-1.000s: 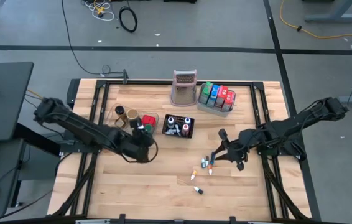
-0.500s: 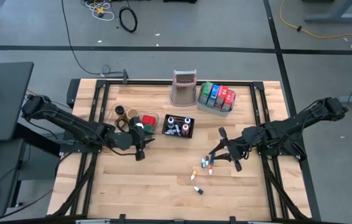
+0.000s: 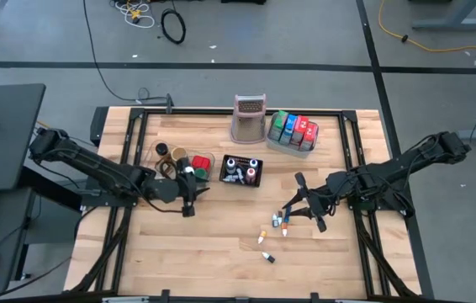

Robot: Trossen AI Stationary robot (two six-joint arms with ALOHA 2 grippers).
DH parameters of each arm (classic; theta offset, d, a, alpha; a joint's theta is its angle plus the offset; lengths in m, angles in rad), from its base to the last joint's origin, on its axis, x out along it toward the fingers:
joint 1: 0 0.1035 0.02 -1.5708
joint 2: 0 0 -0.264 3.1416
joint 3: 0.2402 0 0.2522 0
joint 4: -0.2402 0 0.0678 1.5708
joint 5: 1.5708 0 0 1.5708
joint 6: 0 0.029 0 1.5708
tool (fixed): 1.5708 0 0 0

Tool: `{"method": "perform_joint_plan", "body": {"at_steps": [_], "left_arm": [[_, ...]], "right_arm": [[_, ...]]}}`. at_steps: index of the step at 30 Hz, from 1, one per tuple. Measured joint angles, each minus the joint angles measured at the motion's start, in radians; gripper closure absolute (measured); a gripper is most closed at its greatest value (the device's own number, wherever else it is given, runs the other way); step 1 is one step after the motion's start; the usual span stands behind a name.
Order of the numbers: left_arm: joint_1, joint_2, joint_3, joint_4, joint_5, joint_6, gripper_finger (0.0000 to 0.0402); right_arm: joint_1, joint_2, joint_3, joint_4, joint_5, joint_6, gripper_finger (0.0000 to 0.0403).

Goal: Pick & Place Kitchen Items
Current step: Put the small blue food coloring bottle into the black bin

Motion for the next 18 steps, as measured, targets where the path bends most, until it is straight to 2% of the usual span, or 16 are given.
{"method": "perform_joint_plan", "body": {"at_steps": [18], "left_arm": [[0.000, 0.001, 0.000, 0.000, -0.001, 0.096, 0.0291]], "right_arm": [[0.000, 0.000, 0.000, 0.000, 0.000, -0.016, 0.0291]]}}
